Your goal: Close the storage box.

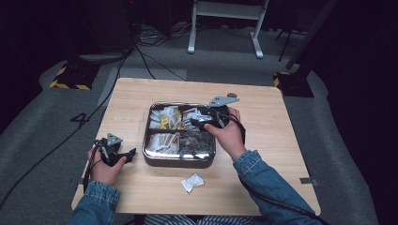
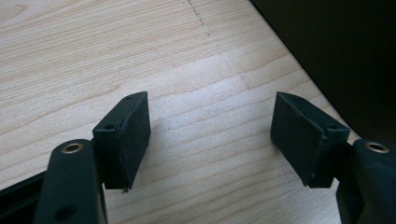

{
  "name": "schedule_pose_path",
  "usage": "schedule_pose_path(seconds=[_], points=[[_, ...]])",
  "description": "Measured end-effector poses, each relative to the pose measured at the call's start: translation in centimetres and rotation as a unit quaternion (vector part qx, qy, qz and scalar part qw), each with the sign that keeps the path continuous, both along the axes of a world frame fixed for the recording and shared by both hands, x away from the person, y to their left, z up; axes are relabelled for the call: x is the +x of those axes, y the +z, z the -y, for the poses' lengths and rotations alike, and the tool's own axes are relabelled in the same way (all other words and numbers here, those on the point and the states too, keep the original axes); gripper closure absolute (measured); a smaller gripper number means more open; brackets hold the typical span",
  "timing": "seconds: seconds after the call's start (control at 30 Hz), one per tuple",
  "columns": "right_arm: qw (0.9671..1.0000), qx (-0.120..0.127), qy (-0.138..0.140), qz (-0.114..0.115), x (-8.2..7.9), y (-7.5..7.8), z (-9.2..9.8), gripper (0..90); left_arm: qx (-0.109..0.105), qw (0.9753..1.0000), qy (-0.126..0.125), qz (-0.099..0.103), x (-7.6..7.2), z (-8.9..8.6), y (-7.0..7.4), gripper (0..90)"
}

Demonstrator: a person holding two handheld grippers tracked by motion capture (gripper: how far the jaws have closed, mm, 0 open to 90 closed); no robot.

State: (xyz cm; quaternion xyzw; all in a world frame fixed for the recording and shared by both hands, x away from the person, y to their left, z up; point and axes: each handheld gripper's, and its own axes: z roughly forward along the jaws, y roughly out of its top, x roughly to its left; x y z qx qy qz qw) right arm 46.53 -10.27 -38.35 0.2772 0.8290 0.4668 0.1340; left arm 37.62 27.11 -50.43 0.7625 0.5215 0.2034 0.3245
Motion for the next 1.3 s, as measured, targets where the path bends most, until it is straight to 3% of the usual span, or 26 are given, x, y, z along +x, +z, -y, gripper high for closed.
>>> schedule_pose_path(seconds=[0.33, 0.77, 1.0, 1.3], points=[[0.9999, 0.000, -0.015, 0.004, -0.7, 0.9, 4.5, 37.5, 0.000, 1.0000, 0.001, 0.000, -0.1, 0.0, 0.0, 29.3], [0.9988, 0.003, -0.049, 0.002, -1.3, 0.8, 9.6, 36.6, 0.001, 1.0000, 0.001, 0.000, -0.1, 0.0, 0.0, 29.2], [0.9978, -0.021, -0.060, -0.016, -2.1, 0.4, 12.3, 36.9, 0.000, 1.0000, 0.001, 0.000, -0.1, 0.0, 0.0, 29.2], [0.9940, -0.020, -0.100, -0.038, -2.8, -1.1, 16.1, 30.6, 0.000, 1.0000, 0.001, 0.000, 0.0, 0.0, 0.0, 28.9]])
